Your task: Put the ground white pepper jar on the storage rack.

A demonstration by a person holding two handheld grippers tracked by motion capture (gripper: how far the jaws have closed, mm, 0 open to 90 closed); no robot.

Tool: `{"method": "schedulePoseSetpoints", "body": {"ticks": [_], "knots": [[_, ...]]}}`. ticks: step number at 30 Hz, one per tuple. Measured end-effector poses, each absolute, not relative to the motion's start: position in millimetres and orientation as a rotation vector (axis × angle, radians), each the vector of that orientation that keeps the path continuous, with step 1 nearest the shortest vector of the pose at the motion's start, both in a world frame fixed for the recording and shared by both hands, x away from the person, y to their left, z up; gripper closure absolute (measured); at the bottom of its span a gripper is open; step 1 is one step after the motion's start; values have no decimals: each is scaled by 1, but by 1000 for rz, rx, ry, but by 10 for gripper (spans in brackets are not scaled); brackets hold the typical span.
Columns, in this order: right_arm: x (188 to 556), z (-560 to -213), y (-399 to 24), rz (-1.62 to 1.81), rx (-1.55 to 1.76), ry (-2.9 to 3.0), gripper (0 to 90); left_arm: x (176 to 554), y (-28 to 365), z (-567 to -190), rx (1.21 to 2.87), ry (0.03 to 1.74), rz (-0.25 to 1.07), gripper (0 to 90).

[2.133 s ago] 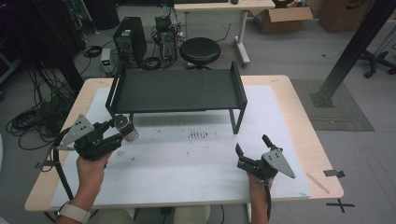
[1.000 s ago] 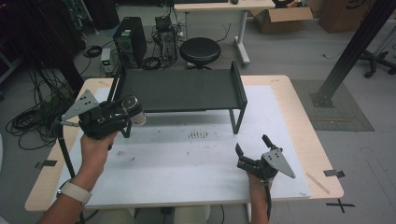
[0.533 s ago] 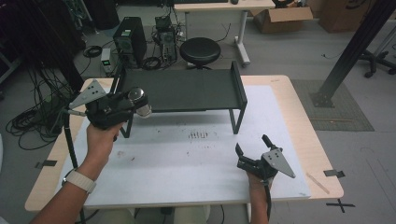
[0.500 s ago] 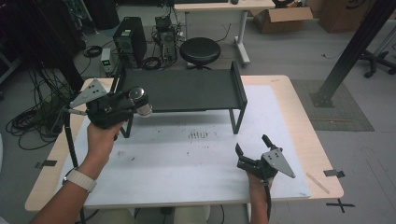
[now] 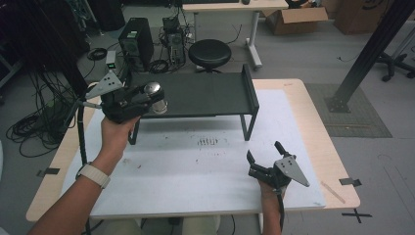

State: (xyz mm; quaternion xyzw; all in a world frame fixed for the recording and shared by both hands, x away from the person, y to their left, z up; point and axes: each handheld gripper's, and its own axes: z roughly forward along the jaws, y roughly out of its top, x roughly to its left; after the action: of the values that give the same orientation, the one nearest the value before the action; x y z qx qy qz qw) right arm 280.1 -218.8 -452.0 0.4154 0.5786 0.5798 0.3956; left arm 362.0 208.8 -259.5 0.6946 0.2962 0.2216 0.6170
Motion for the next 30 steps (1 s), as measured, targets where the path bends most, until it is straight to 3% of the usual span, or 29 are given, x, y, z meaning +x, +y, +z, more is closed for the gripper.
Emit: {"method": "schedulePoseSetpoints", "body": {"ticks": [30], "knots": [[280, -452, -219, 1469, 1053, 1468, 0, 428, 170, -255, 1649, 713, 518, 492]]}}
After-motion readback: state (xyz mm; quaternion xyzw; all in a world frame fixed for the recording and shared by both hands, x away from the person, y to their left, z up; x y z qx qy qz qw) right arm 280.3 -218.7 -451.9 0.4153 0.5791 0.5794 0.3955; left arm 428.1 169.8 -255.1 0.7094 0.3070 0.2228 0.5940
